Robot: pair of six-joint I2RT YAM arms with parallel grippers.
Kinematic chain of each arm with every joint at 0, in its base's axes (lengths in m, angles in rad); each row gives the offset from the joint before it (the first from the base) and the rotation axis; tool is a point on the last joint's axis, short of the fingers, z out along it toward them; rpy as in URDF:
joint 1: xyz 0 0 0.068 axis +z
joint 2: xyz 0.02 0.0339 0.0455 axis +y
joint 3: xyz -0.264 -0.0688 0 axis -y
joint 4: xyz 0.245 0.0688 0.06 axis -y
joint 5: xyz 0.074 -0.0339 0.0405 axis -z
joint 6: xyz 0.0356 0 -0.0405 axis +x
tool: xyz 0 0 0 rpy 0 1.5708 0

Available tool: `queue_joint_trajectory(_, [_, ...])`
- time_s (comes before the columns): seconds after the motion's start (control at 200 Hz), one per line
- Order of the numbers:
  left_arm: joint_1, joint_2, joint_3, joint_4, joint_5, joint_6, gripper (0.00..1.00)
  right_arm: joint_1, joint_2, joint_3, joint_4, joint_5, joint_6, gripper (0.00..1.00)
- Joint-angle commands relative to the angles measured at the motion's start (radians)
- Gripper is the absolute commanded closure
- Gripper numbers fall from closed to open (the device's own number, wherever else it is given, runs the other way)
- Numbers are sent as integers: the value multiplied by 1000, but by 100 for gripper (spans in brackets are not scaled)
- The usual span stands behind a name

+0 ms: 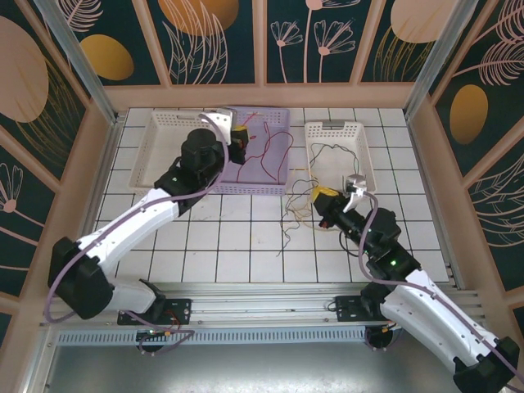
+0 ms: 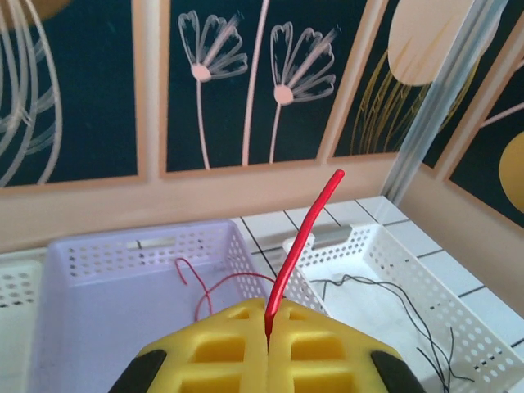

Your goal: Untangle the cables

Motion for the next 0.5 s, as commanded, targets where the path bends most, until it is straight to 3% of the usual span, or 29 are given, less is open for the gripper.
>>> queue_joint_trajectory(0.0, [22, 39, -1, 133, 72, -53, 100, 25, -16, 42, -14, -13, -29, 100])
queue_joint_trajectory(0.495, [47, 233, -20, 268, 168, -177, 100, 55, -25, 57, -39, 16, -52, 100])
